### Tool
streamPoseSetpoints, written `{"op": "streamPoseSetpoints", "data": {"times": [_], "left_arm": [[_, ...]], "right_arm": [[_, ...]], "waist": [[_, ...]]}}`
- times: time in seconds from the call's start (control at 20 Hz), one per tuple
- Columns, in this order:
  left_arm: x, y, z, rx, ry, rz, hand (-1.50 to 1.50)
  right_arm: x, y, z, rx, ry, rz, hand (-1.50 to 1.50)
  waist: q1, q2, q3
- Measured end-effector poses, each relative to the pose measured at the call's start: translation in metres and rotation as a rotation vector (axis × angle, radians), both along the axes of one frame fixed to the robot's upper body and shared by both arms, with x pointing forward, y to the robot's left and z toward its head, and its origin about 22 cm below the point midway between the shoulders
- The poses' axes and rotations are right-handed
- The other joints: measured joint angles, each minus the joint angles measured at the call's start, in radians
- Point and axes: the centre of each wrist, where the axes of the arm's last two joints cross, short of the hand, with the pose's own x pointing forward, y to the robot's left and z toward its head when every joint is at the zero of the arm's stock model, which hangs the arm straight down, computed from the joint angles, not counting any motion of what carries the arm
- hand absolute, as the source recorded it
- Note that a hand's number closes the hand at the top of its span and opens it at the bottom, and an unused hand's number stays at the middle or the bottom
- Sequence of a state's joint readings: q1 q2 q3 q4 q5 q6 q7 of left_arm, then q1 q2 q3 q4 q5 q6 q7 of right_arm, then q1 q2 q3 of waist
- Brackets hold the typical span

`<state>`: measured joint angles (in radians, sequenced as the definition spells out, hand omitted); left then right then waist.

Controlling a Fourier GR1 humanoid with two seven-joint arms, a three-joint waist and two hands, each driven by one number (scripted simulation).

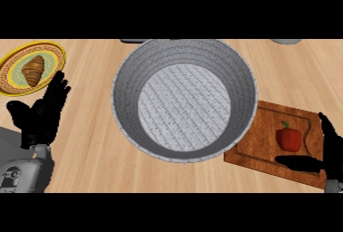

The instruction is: Pick the bell pepper from the cutting board and place it in the basket

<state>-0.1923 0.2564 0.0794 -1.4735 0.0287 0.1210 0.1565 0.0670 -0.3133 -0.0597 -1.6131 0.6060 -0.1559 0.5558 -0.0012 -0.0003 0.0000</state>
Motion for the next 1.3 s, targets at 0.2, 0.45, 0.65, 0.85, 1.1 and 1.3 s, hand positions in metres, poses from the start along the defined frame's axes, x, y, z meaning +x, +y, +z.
{"op": "streamPoseSetpoints", "data": {"times": [0.2,0.45,0.65,0.85,1.1,1.3], "left_arm": [[-0.004,-0.001,0.002,0.000,0.001,-0.001,0.00],[0.000,0.002,0.006,0.000,0.003,0.002,0.00],[-0.002,0.005,0.005,0.006,-0.006,0.005,0.00],[0.003,0.004,0.002,0.002,0.000,0.008,0.00],[0.006,0.008,0.001,0.005,-0.003,0.008,0.00],[0.002,0.010,0.000,0.004,-0.005,0.003,0.00]], "right_arm": [[0.012,0.004,-0.006,-0.015,0.023,-0.017,-1.50],[0.013,-0.006,-0.015,-0.025,0.040,-0.016,-1.50],[0.011,-0.006,-0.024,-0.022,0.047,-0.008,-1.50],[0.019,-0.005,-0.020,-0.028,0.064,-0.006,-1.50],[0.026,-0.011,-0.033,-0.021,0.084,-0.008,-1.50],[0.031,-0.011,-0.037,-0.006,0.117,0.032,1.50]], "waist": [[0.002,0.000,0.000],[0.001,0.000,0.000],[0.000,0.000,0.000],[0.000,0.000,0.000],[0.000,-0.002,-0.004],[0.000,-0.004,-0.007]]}}
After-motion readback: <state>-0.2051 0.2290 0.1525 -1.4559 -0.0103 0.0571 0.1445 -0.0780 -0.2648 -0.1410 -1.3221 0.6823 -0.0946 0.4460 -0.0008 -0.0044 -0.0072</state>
